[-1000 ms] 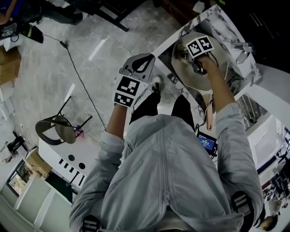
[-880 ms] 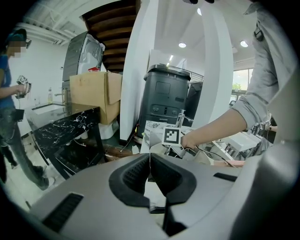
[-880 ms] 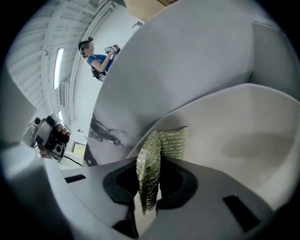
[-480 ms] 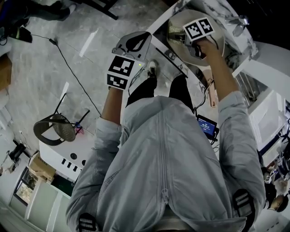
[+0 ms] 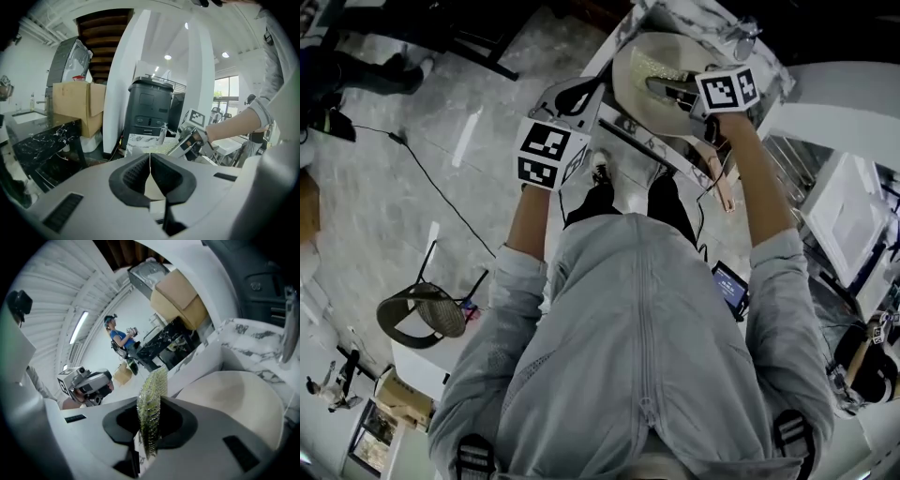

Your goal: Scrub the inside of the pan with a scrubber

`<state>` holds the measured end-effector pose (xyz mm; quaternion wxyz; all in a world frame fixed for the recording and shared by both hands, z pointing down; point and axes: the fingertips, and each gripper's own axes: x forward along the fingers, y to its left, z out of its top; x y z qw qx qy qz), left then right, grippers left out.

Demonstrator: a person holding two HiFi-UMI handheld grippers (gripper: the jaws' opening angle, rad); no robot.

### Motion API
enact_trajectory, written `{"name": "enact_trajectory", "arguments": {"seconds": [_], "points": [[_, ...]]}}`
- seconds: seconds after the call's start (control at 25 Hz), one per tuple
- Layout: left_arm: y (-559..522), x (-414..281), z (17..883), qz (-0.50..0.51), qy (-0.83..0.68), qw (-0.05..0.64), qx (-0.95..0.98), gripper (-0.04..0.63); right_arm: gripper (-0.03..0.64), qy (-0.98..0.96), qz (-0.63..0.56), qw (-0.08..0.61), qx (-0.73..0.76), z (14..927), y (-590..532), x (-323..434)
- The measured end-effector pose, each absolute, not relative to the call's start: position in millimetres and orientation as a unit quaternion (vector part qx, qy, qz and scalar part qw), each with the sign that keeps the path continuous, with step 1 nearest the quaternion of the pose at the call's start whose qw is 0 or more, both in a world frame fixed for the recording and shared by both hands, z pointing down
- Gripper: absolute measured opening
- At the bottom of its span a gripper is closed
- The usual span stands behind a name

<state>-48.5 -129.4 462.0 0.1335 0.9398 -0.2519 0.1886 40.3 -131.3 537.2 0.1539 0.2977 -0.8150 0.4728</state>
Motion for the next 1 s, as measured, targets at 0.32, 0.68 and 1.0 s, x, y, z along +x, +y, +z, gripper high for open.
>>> {"name": "enact_trajectory", "arguments": {"seconds": [0.32,0.68,1.0], "points": [[-123,1,417,0.179,-0.233,0.074,0.953,0.023,0.083,-0.814,0.347,0.131,0.447,470,-95,116],[-72,70,343,0.15,-0.233,-0.002,0.961,0.023,0.083,-0.778,0.219,0.146,0.571,388,-14,205],[-34,112,286,0.115,-0.228,-0.056,0.965,0.023,0.083,-0.73,0.117,0.155,0.655,310,47,263]]}}
